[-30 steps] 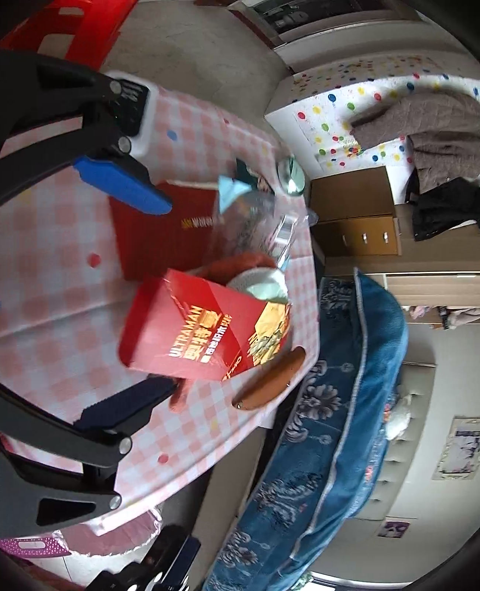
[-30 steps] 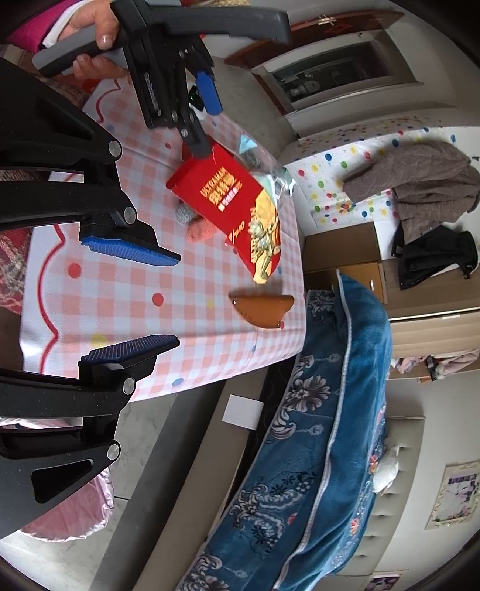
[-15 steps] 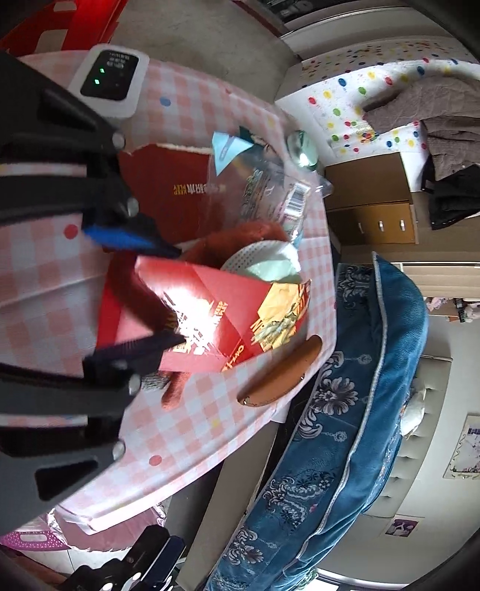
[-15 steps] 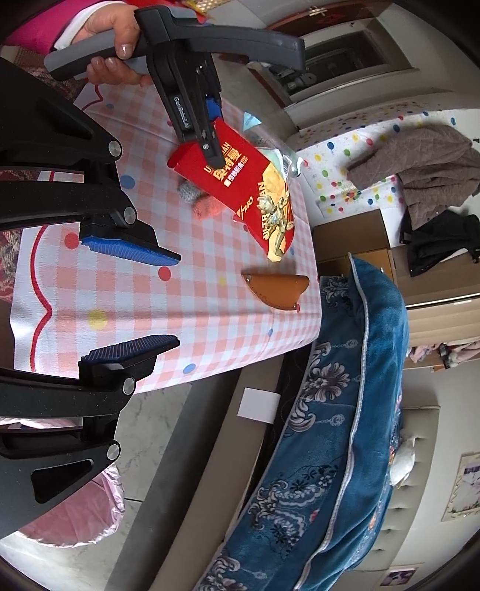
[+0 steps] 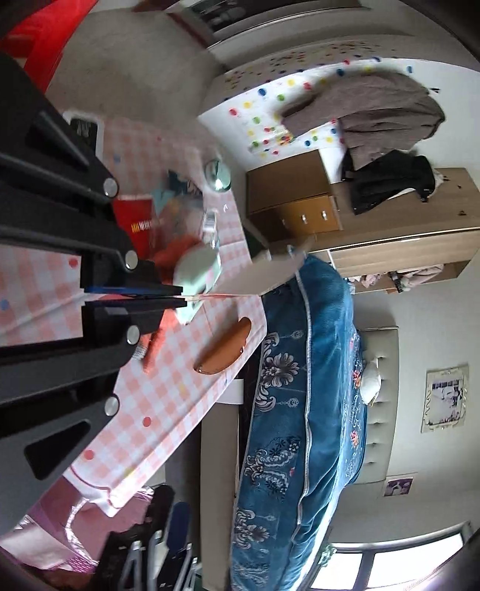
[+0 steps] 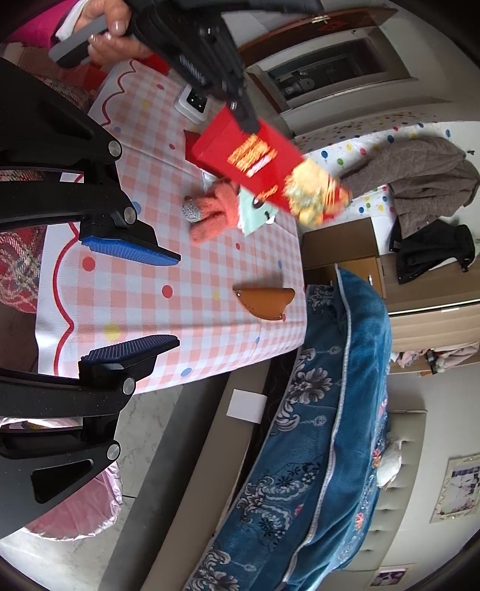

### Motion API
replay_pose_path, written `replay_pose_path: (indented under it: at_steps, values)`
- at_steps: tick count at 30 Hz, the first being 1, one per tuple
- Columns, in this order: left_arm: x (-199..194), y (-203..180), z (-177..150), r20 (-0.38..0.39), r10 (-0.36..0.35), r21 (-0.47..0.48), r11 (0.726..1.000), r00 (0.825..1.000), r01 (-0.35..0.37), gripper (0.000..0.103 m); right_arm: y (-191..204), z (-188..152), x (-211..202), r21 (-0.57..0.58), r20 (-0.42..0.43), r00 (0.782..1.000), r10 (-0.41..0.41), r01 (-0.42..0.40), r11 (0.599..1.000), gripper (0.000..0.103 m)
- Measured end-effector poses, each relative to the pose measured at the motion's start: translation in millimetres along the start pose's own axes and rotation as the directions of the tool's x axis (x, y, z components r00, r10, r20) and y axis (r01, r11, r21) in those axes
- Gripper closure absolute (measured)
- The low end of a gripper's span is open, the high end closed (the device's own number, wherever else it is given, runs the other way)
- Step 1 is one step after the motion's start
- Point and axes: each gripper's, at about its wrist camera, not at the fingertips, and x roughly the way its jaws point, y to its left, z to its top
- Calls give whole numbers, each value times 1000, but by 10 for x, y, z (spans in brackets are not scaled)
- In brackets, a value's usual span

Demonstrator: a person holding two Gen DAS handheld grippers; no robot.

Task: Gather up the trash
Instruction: 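Grasp the red envelope with the left tool and lift it, then grasp the brown leather sheath with the right tool while the left tool holds the red envelope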

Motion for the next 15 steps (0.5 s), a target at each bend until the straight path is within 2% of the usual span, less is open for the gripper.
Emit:
replay_pose_path:
  at_steps: [6, 11, 15]
  values:
    - [-30, 38, -249, -43, 20, 15, 1000, 999, -19, 103, 0, -65, 5, 8, -14, 1000, 12, -12, 1000, 62]
    - [149, 112, -438, -116, 10, -41, 999, 993, -15, 102, 8, -98, -1, 2, -20, 1000, 12, -12, 1000, 62]
    - [216, 137, -461, -128, 12, -60, 998, 992, -20, 97, -9, -109, 27, 10, -25, 1000, 6, -6, 1000, 62]
